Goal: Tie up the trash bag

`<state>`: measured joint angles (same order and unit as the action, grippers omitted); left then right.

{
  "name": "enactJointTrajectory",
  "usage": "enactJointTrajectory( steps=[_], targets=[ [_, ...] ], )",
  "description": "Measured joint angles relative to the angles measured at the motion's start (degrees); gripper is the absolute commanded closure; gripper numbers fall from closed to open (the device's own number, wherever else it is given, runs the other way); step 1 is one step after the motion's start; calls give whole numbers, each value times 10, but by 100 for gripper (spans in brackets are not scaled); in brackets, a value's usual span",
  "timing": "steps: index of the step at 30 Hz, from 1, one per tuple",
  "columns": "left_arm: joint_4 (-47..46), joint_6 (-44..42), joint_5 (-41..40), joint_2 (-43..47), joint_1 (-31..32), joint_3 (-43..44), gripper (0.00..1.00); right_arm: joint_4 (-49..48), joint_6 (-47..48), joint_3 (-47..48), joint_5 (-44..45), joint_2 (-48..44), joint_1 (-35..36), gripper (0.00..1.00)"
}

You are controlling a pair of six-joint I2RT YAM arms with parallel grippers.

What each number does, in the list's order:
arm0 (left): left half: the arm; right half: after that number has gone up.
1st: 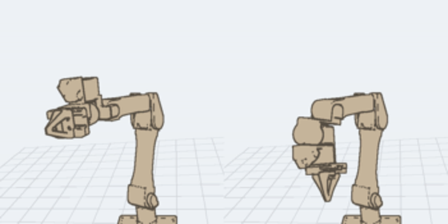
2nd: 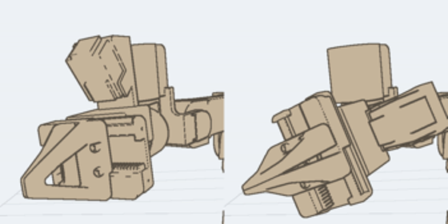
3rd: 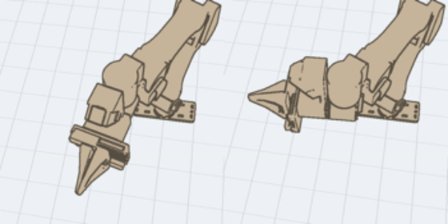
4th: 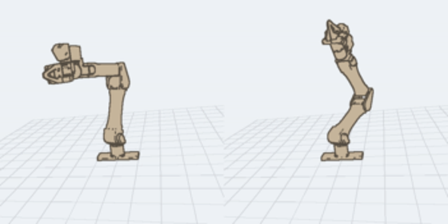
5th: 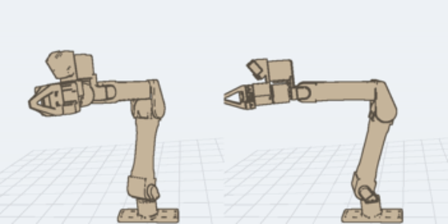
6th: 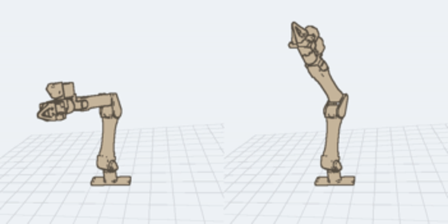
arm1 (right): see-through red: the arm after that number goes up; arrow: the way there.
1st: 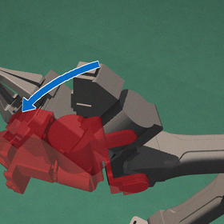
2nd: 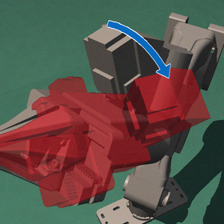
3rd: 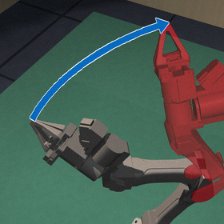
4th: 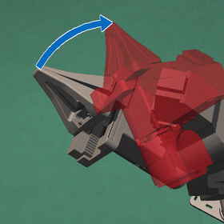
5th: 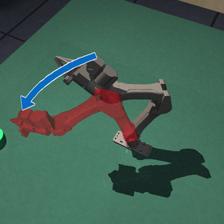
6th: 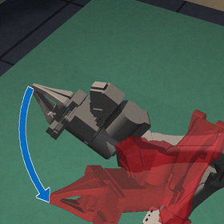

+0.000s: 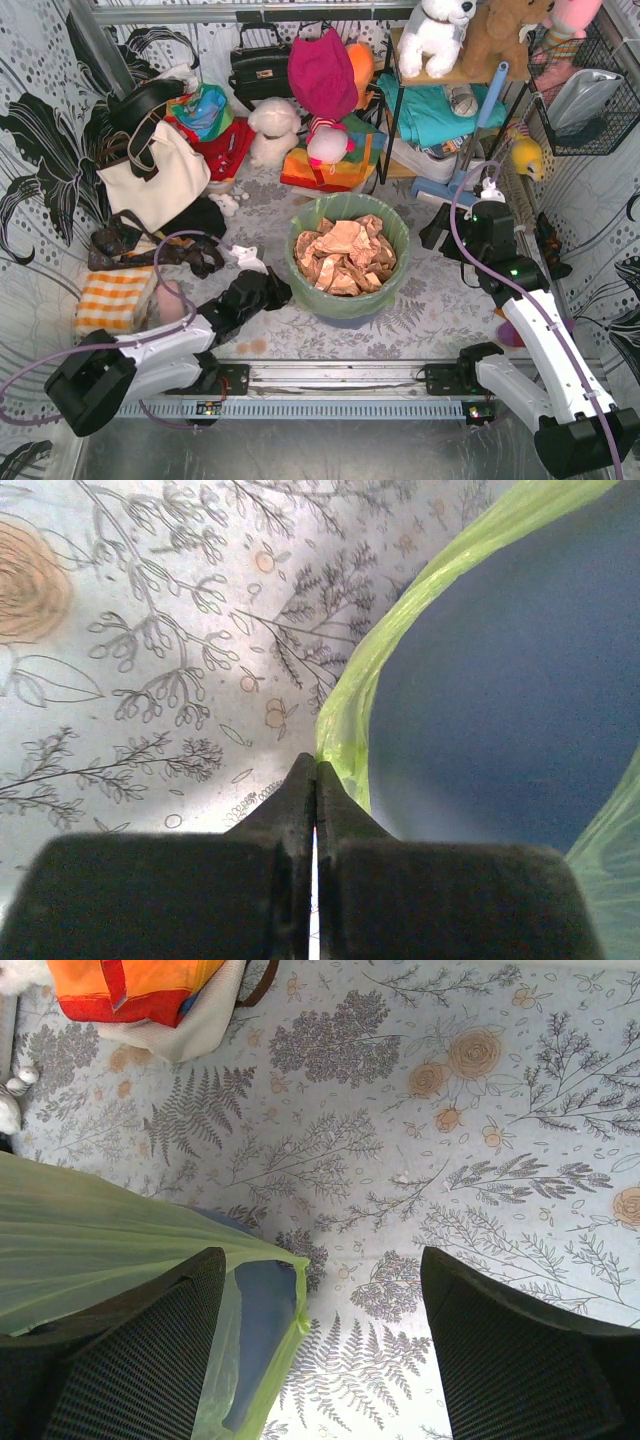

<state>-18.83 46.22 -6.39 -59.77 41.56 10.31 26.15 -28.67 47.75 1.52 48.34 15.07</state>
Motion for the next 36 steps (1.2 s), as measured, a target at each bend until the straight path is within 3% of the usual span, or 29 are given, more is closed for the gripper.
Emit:
enactJointTrajectory(
  steps=[8,15,19,28,36],
  targets=[
    [192,40,-77,75,0,48,100,4,11,0,5,-7,0,22],
    [320,45,-101,74,0,110,97,5,11,0,6,-10,0,22],
    [300,39,-71,89,0,111,62,5,13,0,6,-10,0,22],
    [171,34,0,59,0,50,49,5,13,2,6,-4,0,22],
    [76,21,25,12,-1,37,47,5,13,2,3,-2,0,22]
  ],
)
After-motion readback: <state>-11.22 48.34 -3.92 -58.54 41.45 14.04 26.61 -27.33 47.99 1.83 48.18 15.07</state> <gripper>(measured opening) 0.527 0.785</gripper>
